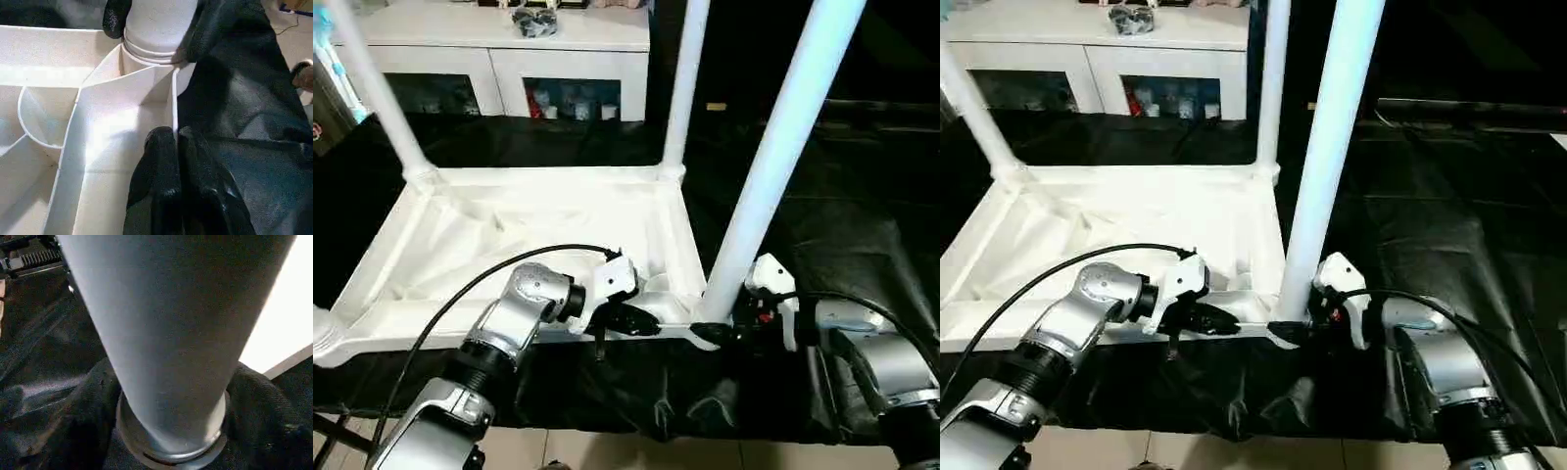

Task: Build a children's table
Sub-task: Rotate leg to tighten

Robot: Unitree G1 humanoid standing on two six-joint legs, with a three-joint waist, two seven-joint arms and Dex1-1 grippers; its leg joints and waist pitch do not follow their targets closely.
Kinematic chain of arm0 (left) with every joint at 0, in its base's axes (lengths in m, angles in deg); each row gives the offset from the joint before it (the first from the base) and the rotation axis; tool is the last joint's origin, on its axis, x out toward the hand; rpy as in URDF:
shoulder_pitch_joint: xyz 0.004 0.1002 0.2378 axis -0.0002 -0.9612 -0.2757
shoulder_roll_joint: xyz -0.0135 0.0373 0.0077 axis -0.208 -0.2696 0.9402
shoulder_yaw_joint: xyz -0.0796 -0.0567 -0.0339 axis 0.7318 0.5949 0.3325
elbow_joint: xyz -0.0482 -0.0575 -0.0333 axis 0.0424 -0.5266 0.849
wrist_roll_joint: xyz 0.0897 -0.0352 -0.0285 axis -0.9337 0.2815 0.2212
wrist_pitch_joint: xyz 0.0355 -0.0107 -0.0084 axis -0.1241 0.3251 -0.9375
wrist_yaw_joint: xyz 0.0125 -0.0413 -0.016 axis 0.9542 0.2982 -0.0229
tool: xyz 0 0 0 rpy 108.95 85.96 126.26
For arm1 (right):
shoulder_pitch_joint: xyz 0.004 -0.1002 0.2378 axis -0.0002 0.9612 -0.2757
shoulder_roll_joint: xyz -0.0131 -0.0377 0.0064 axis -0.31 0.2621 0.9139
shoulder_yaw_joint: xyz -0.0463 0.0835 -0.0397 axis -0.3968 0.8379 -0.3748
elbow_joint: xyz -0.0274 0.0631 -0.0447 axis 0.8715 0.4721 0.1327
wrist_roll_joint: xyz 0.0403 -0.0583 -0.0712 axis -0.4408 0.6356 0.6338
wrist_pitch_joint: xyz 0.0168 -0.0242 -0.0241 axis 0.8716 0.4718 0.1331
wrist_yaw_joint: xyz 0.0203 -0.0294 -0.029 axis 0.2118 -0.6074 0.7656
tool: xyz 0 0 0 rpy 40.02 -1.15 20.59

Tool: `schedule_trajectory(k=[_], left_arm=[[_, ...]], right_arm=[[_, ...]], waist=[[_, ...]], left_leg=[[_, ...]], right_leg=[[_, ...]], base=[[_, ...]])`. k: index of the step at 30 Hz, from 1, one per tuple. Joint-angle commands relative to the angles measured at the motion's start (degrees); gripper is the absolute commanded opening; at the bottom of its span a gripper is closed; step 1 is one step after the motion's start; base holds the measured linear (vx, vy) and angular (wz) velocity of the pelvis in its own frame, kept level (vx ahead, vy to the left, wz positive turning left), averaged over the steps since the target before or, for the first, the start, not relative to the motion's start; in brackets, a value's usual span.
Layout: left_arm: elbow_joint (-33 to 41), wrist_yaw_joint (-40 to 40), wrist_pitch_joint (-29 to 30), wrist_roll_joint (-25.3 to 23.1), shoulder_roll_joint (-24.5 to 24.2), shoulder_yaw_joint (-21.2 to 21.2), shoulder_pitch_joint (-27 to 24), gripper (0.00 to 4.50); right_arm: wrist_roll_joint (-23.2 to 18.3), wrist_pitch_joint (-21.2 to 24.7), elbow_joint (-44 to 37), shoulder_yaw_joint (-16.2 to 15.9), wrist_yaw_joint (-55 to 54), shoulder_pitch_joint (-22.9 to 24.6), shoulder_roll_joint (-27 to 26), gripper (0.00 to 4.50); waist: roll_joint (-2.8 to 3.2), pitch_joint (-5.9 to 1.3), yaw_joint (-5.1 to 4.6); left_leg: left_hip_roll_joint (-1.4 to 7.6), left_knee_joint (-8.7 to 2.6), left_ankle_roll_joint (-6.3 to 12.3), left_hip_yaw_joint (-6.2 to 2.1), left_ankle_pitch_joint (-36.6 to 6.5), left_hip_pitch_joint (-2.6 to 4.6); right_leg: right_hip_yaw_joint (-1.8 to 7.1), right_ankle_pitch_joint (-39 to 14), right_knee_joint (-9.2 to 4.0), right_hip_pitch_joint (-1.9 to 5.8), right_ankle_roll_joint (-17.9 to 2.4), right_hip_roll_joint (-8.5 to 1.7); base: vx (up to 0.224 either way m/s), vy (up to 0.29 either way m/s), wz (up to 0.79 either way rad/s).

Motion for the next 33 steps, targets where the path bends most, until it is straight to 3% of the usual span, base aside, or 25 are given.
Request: schedule_trajectory(k=[1, 11, 15, 17, 19, 21, 23, 27, 29, 31, 33], left_arm=[[0.44, 1.45, -1.08, 0.41, 1.88, -0.76, 2.45, 0.00], [0.38, 2.41, -1.27, 0.53, 1.68, -0.43, 1.56, 0.00], [1.31, 4.70, 0.10, 0.62, 2.48, 0.23, 1.18, 0.00], [1.21, 9.28, 1.12, -0.28, 4.00, 0.95, 1.16, 0.00], [1.16, 10.64, 1.41, -0.52, 4.59, 1.12, 1.15, 0.00], [2.03, 13.96, 3.03, -1.01, 6.92, 0.99, 0.64, 0.00], [2.63, 14.96, 3.72, -1.15, 8.05, 0.67, 0.34, 0.00], [3.81, 19.46, 5.69, -1.61, 12.37, 0.14, 0.11, 0.00], [4.32, 19.33, 5.97, -1.28, 13.03, -0.10, -0.03, 0.00], [4.61, 19.36, 6.02, -1.35, 13.40, -0.44, -0.22, 0.00], [4.48, 19.40, 5.63, -1.67, 13.08, -0.62, -0.26, 0.00]], right_arm=[[-1.53, 0.28, -3.67, -7.07, 5.48, 0.46, -2.04, 2.93], [-1.56, 0.36, -3.79, -7.70, 5.64, 1.21, -2.74, 2.67], [-1.43, 1.07, -2.93, -6.06, 0.23, 1.66, -5.73, 2.67], [0.87, 1.00, 1.28, -3.37, -10.52, 0.24, -10.80, 2.67], [1.59, 0.66, 2.63, -2.53, -13.77, -0.27, -12.25, 2.63], [2.42, 0.86, 6.09, 0.52, -23.19, -1.96, -16.78, 2.58], [2.04, 0.85, 7.08, 1.86, -26.45, -2.75, -18.84, 2.56], [1.78, 1.38, 8.34, 4.55, -34.79, -4.94, -25.04, 2.55], [1.78, 1.02, 7.76, 4.40, -34.42, -4.87, -25.56, 2.55], [0.68, 1.21, 7.05, 4.84, -33.95, -4.81, -25.95, 3.03], [0.35, 1.63, 6.37, 4.61, -33.01, -4.63, -25.47, 3.20]], waist=[[-0.86, -3.38, -0.16], [-0.94, -3.44, -0.03], [-0.96, -3.29, -0.04], [-0.27, -3.22, -0.55], [-0.65, -3.08, -1.33], [-0.05, -2.92, -2.06], [-0.20, -2.91, -2.61], [0.30, -3.05, -3.18], [0.07, -3.08, -3.31], [0.04, -3.22, -3.36], [0.10, -3.32, -3.38]], left_leg=[[1.69, -3.70, 1.72, -0.79, -16.19, 1.04], [1.65, -3.61, 1.94, -0.76, -15.33, 0.94], [1.61, -3.74, 1.82, -0.82, -15.67, 0.86], [1.51, -3.96, 0.44, -0.99, -17.56, 1.04], [1.24, -4.20, -0.86, -1.31, -20.22, 1.14], [1.22, -4.16, -1.58, -1.48, -23.56, 1.75], [1.07, -4.34, -1.63, -1.69, -23.76, 1.33], [1.06, -4.32, -1.44, -1.62, -23.45, 1.39], [0.98, -4.26, -1.01, -1.48, -23.29, 1.30], [1.00, -4.22, -0.40, -1.37, -22.23, 1.15], [1.03, -4.17, 0.18, -1.24, -20.46, 0.94]], right_leg=[[1.89, -19.10, -3.90, 2.18, -10.88, -2.94], [1.87, -18.61, -3.83, 2.17, -10.70, -2.93], [1.85, -20.09, -3.98, 2.12, -10.27, -3.03], [1.82, -21.93, -4.20, 1.75, -9.99, -3.02], [1.45, -26.25, -4.72, 1.93, -8.63, -3.02], [1.46, -30.53, -5.37, 1.20, -7.38, -3.09], [1.20, -31.51, -5.59, 1.58, -6.25, -2.97], [1.39, -28.66, -5.50, 1.36, -6.90, -2.78], [1.45, -27.32, -5.48, 1.43, -7.09, -2.66], [1.58, -25.46, -5.30, 1.57, -7.52, -2.66], [1.70, -22.72, -4.98, 1.74, -8.36, -2.60]], base=[[0.000, 0.000, 0.00], [0.000, 0.000, 0.00], [0.000, 0.000, 0.00], [0.000, 0.000, 0.00], [0.000, 0.000, 0.00], [0.000, 0.000, 0.00], [0.000, 0.000, 0.00], [0.000, 0.000, 0.00], [0.000, 0.000, 0.00], [0.000, 0.000, 0.00], [0.000, 0.000, 0.00]])
